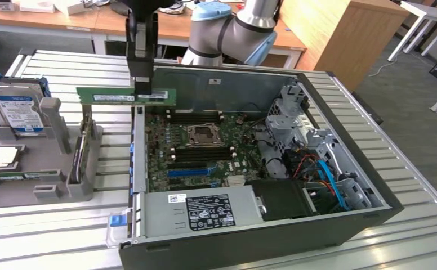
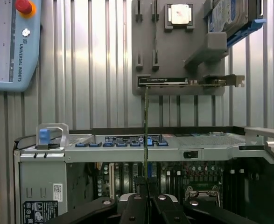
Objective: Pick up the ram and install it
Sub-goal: 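Pick up the ram and move it above insertion slot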
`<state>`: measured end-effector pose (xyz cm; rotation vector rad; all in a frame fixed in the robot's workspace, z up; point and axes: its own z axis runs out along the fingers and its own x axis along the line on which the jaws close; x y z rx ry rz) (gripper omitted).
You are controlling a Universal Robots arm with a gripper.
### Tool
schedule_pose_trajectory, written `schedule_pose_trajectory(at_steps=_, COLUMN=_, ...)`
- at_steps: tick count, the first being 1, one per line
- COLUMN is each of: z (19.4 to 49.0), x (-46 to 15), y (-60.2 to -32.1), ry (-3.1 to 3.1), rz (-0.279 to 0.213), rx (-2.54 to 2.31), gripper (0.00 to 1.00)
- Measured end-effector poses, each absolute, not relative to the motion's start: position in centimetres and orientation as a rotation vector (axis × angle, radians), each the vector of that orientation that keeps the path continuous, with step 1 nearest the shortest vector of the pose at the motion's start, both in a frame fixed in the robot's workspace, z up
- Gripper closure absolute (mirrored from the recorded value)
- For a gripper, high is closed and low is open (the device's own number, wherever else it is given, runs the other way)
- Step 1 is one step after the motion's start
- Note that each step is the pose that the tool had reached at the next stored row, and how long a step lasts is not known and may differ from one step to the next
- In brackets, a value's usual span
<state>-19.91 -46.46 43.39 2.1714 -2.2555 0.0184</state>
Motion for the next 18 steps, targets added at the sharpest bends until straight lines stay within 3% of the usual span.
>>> schedule_pose_trajectory(at_steps=18, z=43.4, x=-15.6, y=-46.4, ry=-2.256, rz=0.018, rx=2.171, gripper=0.88)
